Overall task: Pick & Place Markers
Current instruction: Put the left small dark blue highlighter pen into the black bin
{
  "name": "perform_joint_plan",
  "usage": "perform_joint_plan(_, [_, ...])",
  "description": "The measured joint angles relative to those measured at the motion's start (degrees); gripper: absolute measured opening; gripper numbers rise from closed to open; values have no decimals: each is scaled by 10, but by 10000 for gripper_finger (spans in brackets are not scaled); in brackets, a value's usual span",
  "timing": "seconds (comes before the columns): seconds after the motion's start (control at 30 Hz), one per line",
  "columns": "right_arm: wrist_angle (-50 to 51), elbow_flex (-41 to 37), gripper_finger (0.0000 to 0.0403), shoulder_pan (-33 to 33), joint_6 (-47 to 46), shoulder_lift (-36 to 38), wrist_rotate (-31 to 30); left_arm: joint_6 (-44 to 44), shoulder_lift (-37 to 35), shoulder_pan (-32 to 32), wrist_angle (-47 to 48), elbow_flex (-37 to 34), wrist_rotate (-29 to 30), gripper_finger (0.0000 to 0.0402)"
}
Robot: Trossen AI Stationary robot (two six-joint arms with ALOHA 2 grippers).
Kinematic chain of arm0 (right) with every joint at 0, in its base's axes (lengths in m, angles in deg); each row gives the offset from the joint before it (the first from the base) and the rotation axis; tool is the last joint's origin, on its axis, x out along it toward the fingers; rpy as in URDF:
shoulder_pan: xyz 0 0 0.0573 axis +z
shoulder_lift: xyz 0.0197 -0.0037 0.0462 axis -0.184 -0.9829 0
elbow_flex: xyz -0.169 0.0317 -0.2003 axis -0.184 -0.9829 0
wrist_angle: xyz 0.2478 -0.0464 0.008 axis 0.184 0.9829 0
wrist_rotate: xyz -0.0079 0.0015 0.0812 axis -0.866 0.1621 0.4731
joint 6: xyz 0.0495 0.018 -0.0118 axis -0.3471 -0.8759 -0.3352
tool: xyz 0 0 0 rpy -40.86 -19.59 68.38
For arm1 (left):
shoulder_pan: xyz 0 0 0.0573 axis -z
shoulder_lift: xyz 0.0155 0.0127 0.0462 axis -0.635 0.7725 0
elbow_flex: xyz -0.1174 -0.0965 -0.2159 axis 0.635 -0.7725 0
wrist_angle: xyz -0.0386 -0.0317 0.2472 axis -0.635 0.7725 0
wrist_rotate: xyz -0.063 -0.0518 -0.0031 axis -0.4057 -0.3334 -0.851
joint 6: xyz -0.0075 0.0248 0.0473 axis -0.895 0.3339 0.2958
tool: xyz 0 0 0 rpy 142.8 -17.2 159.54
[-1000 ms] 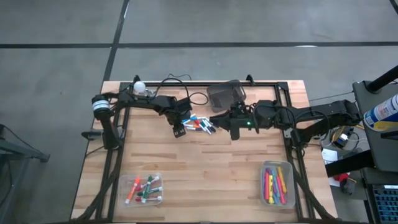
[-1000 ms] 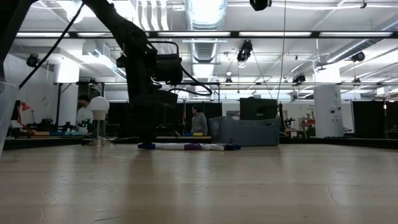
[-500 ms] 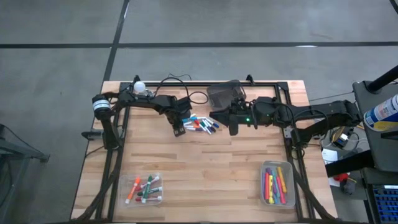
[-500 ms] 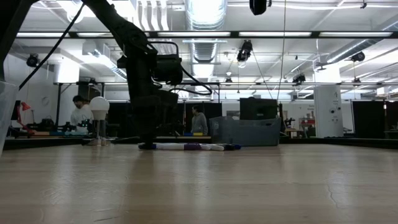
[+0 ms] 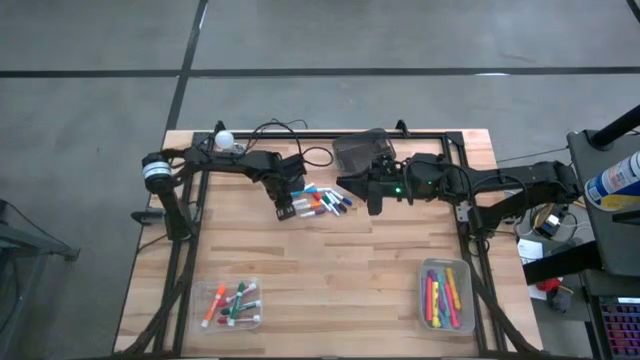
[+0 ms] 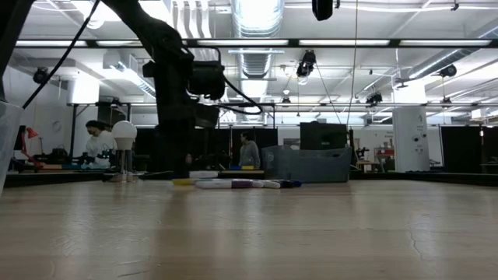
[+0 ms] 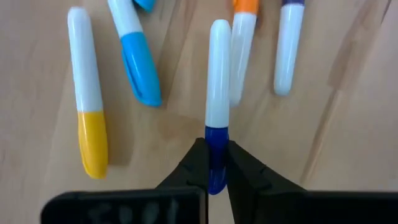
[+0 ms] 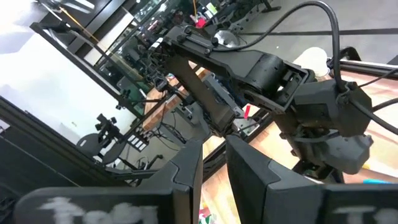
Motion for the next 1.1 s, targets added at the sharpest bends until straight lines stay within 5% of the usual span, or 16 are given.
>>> perform_joint_plan(0.5, [-4,0,66,-4,-2,0,-29,-4,-77,0,58,0,-64,25])
perform_joint_plan(1.1, [-14,0,66,-19,-5,0,-50,-89,-274,1,58,0,-121,25])
